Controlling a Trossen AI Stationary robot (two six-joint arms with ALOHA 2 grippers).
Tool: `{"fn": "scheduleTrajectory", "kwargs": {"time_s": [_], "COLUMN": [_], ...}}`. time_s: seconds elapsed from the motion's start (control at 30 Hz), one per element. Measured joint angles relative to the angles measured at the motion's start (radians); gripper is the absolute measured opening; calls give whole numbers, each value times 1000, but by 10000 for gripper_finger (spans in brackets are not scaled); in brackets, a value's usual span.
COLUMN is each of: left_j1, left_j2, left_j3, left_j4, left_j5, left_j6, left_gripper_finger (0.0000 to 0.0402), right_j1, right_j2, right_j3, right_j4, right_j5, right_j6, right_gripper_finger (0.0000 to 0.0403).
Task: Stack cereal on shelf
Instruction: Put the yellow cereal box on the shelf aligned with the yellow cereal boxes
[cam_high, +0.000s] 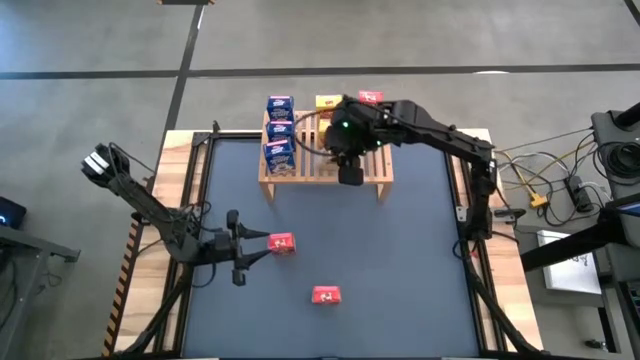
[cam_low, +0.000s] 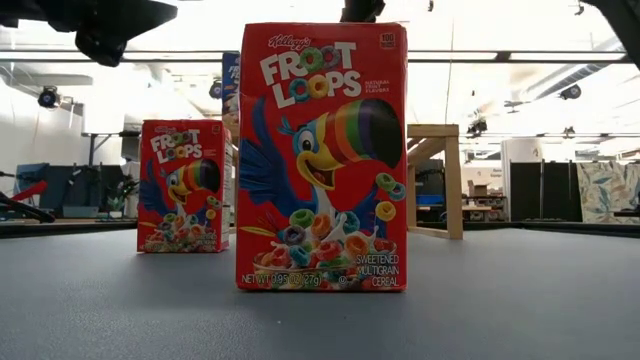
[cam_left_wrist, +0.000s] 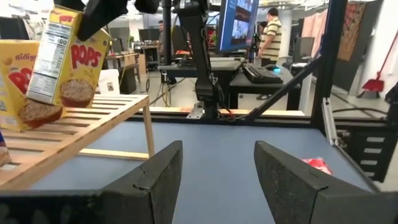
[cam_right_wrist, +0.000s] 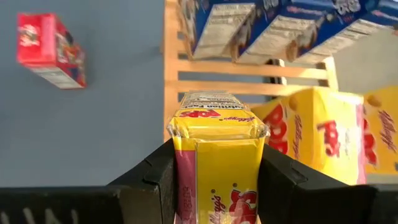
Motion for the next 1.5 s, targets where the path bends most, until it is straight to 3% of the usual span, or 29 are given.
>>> {"fn": "scheduleTrajectory", "kwargs": {"time_s": [0.2,0.7,1.1,1.5], "left_j1": [3,3,3,3], "left_j2": [4,2,2,2], "left_j3": [6,6,6,6], "left_j4": [0,0,0,-1], "left_j5": [-1,-1,-1,-1], "left_j6": [72,68,67,67], "left_gripper_finger": [184,184,184,184], "right_j1": [-13,-26,-28,-30], "right_j2": [48,90,113,105], "right_j3": [69,69,69,69], "right_j4": [-41,-58,-57,-63], "right_j5": [-87,-44,-41,-15], "right_j6": [-51,-74,-68,-64], "right_gripper_finger": [148,149,200,203]}}
